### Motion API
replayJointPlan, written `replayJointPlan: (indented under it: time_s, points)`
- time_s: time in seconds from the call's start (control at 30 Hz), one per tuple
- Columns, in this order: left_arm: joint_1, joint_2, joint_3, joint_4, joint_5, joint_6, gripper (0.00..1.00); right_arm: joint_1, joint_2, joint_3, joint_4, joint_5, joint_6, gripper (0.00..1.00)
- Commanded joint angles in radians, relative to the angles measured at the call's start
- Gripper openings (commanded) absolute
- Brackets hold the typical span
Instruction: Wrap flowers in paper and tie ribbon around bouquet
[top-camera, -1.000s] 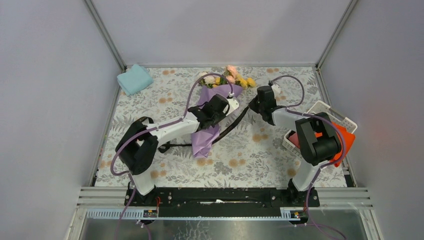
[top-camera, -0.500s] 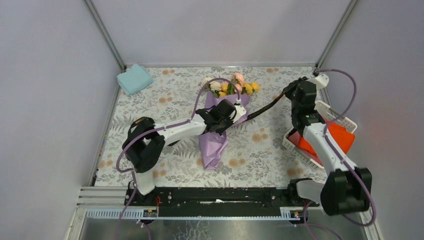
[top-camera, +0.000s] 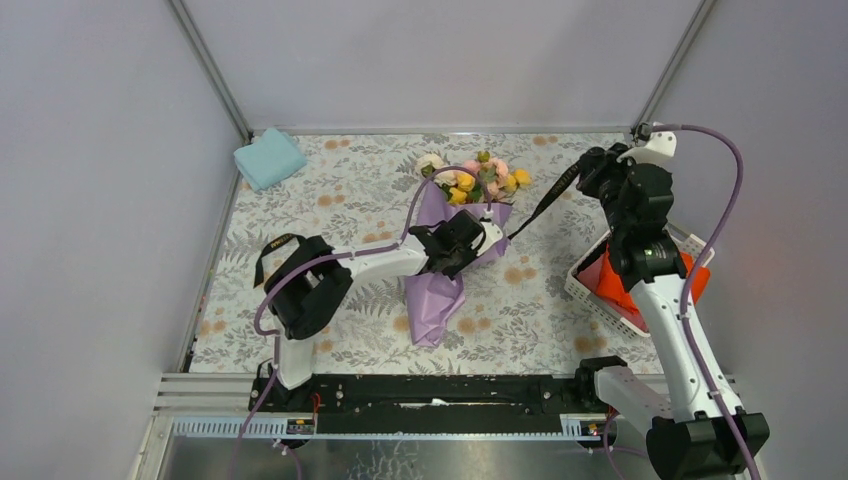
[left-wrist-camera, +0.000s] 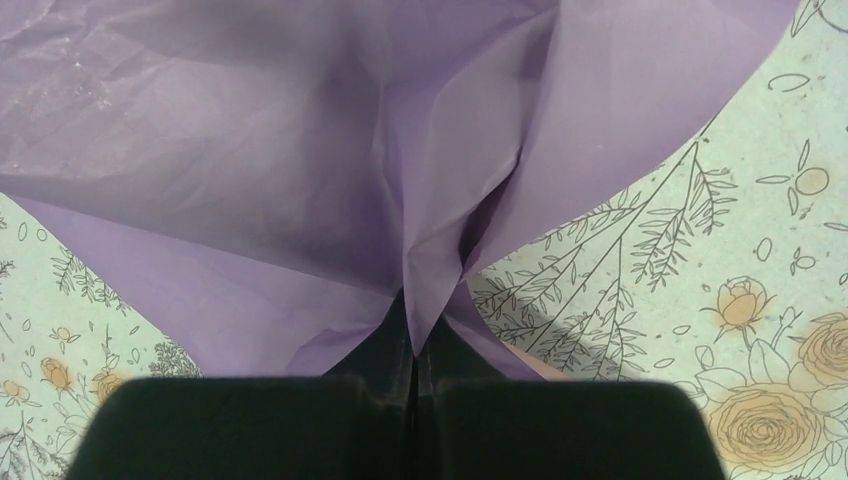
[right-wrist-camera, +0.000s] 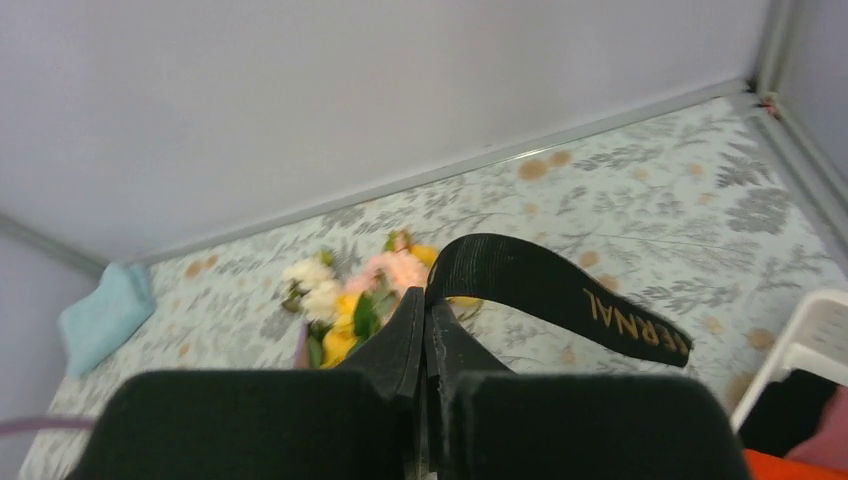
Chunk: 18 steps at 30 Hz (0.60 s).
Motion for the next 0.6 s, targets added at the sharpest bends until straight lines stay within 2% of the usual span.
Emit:
replayJointPlan:
  time_s: [0.0,0.13,0.23,0.33,0.47,0.57]
  points:
    - [-0.005,0.025,0.018,0.090,0.007,-0.038,0.00,0.006,-0.006,0.123,-0.184,-0.279,-0.062,0.00]
    - [0.029,-0.014,0.021,0.131,-0.003,-0.080,0.00,0.006,-0.064,0.125,-0.360,-0.174,-0.013,0.00]
    - [0.046,-0.027,0.040,0.147,-0.031,-0.093,0.00,0.007,-0.113,0.105,-0.432,-0.189,0.009,0.00]
    - [0.047,0.003,0.061,0.139,-0.038,-0.090,0.00,0.006,-0.133,0.117,-0.447,-0.375,0.018,0.00]
    - [0.039,0.059,0.078,0.126,-0.013,-0.109,0.00,0.006,-0.115,0.144,-0.320,-0.731,0.090,0.00]
    - [0.028,0.067,0.068,0.128,0.007,-0.127,0.00,0.006,-0.091,0.140,-0.195,-0.718,0.161,0.00]
